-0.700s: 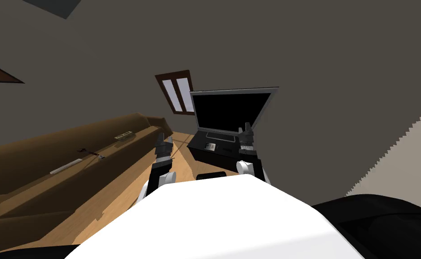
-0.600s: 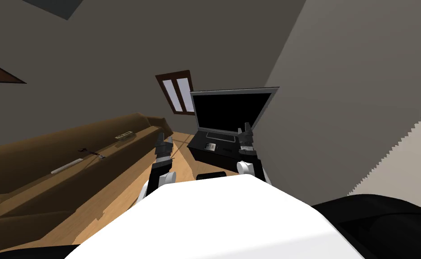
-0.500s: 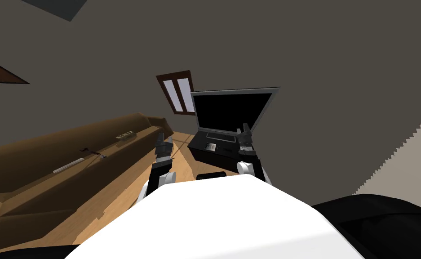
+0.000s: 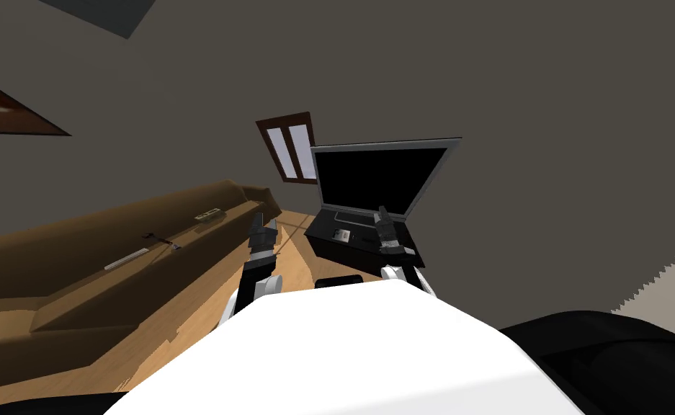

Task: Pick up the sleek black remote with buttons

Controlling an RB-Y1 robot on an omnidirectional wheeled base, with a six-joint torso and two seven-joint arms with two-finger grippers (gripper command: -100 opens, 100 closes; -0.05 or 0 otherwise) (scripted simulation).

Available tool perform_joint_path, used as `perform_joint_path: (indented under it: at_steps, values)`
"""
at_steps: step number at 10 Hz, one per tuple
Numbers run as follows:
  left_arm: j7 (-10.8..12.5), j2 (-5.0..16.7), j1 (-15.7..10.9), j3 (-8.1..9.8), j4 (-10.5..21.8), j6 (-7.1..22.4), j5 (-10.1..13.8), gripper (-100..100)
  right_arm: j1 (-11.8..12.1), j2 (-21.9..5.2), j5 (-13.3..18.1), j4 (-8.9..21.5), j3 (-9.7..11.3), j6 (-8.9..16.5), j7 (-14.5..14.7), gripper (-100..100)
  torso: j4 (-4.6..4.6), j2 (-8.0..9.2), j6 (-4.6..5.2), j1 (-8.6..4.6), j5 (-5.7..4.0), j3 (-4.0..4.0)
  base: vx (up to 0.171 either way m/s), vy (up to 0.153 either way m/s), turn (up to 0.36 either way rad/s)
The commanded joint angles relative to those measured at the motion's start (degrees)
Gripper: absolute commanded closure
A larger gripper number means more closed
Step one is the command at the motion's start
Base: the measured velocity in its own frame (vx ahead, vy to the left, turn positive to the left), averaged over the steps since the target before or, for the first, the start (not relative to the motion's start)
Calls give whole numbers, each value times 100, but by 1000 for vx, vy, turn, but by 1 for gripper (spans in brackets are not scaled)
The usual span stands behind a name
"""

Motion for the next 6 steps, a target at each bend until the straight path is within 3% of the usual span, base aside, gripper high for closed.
perform_joint_path:
  at_steps: [1,3,5,6]
  values:
    - [0,0,0,0,0,0,0,0,8,-192,20,286,73,-63,36,-100,0,0,0,0,0,0,-21,56,63]
    - [0,0,0,0,0,0,0,0,57,-339,56,546,168,-119,86,-100,1,8,-1,2,0,4,-25,70,58]
    - [0,0,-1,0,0,0,0,0,163,-633,156,1016,372,-226,205,-100,1,8,-1,6,0,4,-37,102,104]
    - [0,-1,-1,-1,0,0,0,0,163,-633,156,1094,372,-226,205,-100,3,15,0,18,3,8,-45,95,24]
